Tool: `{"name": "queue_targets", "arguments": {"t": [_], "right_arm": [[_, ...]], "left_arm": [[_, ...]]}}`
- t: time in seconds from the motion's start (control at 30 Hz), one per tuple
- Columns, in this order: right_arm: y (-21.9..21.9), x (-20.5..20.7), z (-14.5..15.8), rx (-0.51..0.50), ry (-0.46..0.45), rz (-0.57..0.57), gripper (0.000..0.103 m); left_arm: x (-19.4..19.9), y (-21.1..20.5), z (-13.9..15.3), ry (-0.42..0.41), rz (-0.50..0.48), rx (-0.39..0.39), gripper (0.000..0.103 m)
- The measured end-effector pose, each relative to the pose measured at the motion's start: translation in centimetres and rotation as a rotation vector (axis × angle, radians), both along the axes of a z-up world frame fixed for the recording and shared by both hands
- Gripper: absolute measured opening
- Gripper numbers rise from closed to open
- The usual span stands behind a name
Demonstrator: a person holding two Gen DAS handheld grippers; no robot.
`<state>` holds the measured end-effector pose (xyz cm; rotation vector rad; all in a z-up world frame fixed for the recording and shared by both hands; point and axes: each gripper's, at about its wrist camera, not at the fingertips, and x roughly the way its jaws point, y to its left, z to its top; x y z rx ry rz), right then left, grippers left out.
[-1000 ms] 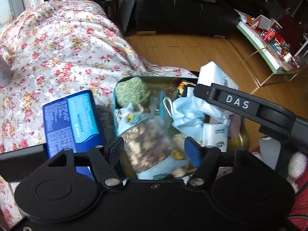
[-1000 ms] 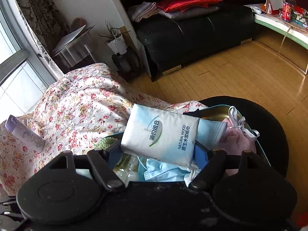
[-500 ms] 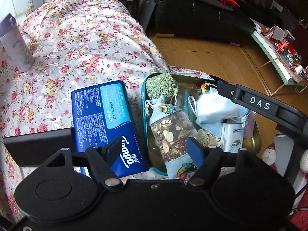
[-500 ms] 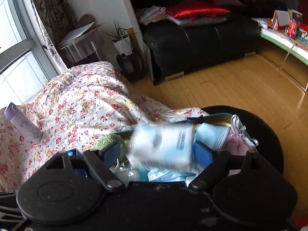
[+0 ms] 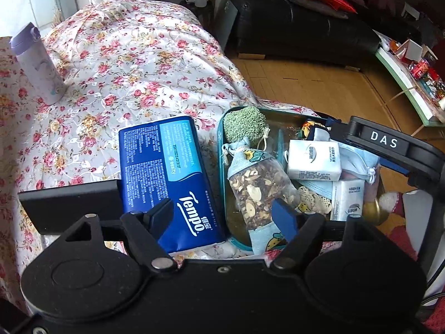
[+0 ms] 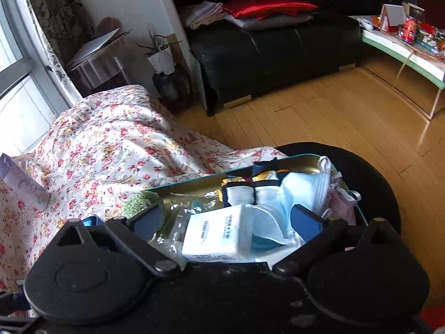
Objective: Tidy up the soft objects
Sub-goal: 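Withdraw both open tools from the gold tray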
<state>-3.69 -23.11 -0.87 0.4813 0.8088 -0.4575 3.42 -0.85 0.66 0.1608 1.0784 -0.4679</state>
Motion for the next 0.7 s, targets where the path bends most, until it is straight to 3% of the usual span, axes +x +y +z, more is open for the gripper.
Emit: {"name": "queue_targets", "arguments": {"t": [0.17, 0.3, 0.5, 0.7], "right_arm": [[0.3, -0.2, 0.4, -0.049, 0.046, -0.023, 0.103], [1.1, -0.7, 1.3, -0.105, 0.063, -0.024, 0.103], [1.7, -1.4, 1.9, -0.159, 0.168, 0.003, 0.103], [1.6, -3.4, 2.7, -0.169, 0.191, 0.03, 0.103]], "left_arm": [[-0.2, 0.3, 0.1, -0.012, 0.02, 0.014, 0.074], [-0.4, 0.7, 0.3, -0.017, 0.041, 0.007, 0.086], [-1.1, 0.5, 0.6, -0.028, 0.032, 0.011, 0.087], [-2.1, 0.0, 0.8, -0.047, 0.017, 0.019, 0.087]]}}
